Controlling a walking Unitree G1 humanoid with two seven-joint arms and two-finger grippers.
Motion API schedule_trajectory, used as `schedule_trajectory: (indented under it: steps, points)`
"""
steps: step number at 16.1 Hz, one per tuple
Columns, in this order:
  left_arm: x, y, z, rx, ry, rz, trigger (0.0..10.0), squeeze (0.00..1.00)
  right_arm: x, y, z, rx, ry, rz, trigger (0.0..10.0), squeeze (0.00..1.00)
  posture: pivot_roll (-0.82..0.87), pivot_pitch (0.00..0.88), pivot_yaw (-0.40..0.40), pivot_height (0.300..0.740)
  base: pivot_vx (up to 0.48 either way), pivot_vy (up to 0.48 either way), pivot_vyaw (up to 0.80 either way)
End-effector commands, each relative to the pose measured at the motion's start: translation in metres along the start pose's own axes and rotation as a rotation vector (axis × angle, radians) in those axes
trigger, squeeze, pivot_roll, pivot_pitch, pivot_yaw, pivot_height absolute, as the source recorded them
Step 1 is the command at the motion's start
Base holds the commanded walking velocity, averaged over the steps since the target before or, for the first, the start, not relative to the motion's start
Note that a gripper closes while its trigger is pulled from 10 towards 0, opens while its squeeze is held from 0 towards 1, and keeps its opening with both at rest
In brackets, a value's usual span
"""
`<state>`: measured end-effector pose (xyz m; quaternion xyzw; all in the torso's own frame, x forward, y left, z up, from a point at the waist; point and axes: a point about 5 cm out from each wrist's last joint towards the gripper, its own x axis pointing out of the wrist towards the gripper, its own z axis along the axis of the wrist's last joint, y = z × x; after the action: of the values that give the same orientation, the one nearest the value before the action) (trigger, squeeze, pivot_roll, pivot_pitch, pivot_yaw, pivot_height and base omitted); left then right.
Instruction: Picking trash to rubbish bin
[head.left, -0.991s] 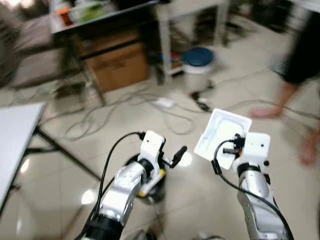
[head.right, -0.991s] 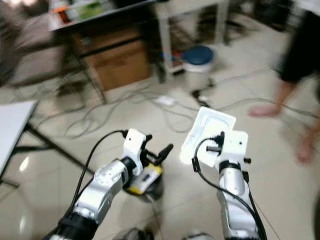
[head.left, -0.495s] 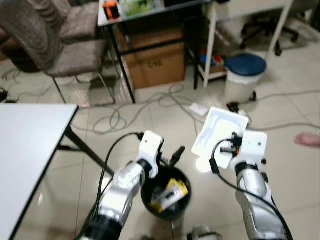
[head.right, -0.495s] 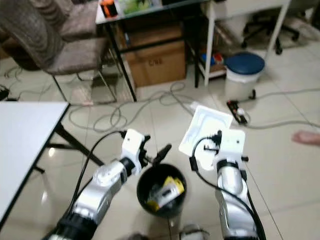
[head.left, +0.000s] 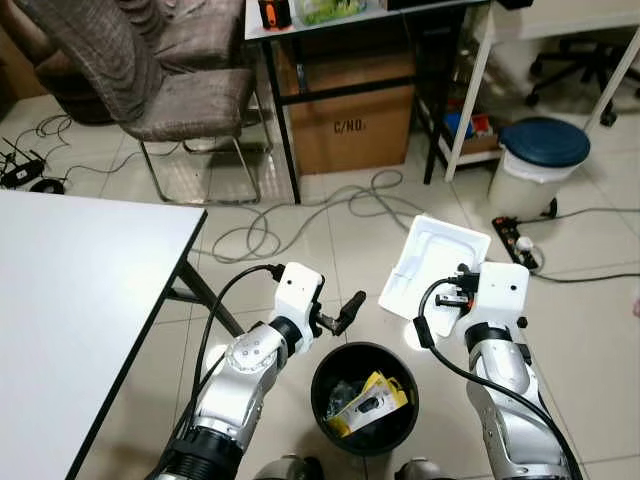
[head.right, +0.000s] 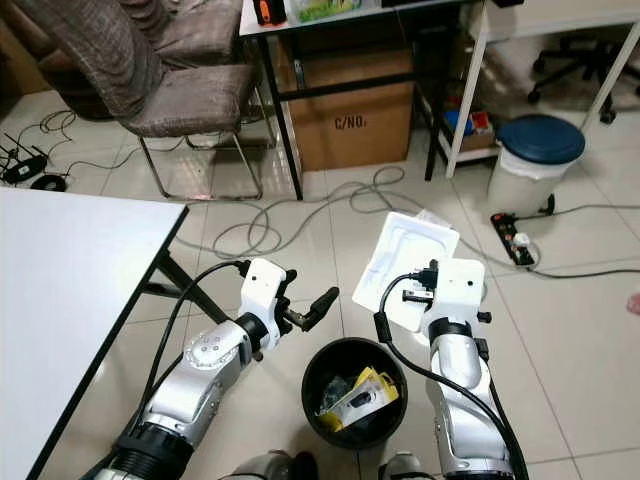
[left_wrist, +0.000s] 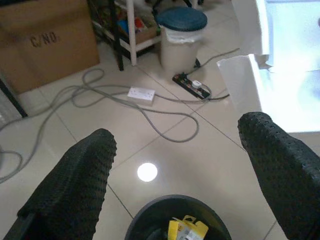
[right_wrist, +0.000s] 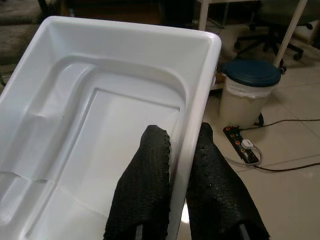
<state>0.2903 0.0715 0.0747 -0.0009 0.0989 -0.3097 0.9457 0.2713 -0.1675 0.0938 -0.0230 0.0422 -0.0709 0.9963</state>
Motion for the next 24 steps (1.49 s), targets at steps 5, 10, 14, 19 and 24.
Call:
schedule_trajectory:
  steps: [5, 10, 14, 19, 24]
  points:
    - [-0.002, 0.002, -0.003, 0.023, 0.015, 0.000, 10.0, 0.00, 0.000, 0.004, -0.001, 0.000, 0.009, 0.007, 10.0, 0.00, -0.10, 0.152, 0.127, 0.740, 0.000, 0.000, 0.00]
    - [-0.005, 0.005, -0.004, 0.015, 0.009, 0.012, 10.0, 0.00, -0.003, 0.006, -0.003, 0.015, 0.015, 0.000, 10.0, 0.00, -0.09, 0.172, 0.135, 0.740, 0.000, 0.000, 0.00]
    - [-0.014, 0.011, -0.008, 0.048, 0.018, 0.035, 10.0, 0.00, -0.008, 0.007, -0.008, 0.028, 0.031, -0.008, 10.0, 0.00, -0.07, 0.231, 0.147, 0.740, 0.000, 0.000, 0.00]
    - [-0.020, 0.011, -0.011, 0.063, 0.040, 0.031, 10.0, 0.00, -0.016, 0.000, -0.011, 0.025, 0.053, -0.035, 10.0, 0.00, -0.07, 0.327, 0.155, 0.740, 0.000, 0.000, 0.00]
    - [-0.026, 0.008, -0.017, 0.071, 0.047, 0.063, 10.0, 0.00, -0.018, 0.004, -0.005, 0.042, 0.034, -0.034, 10.0, 0.00, -0.07, 0.349, 0.154, 0.740, 0.000, 0.000, 0.00]
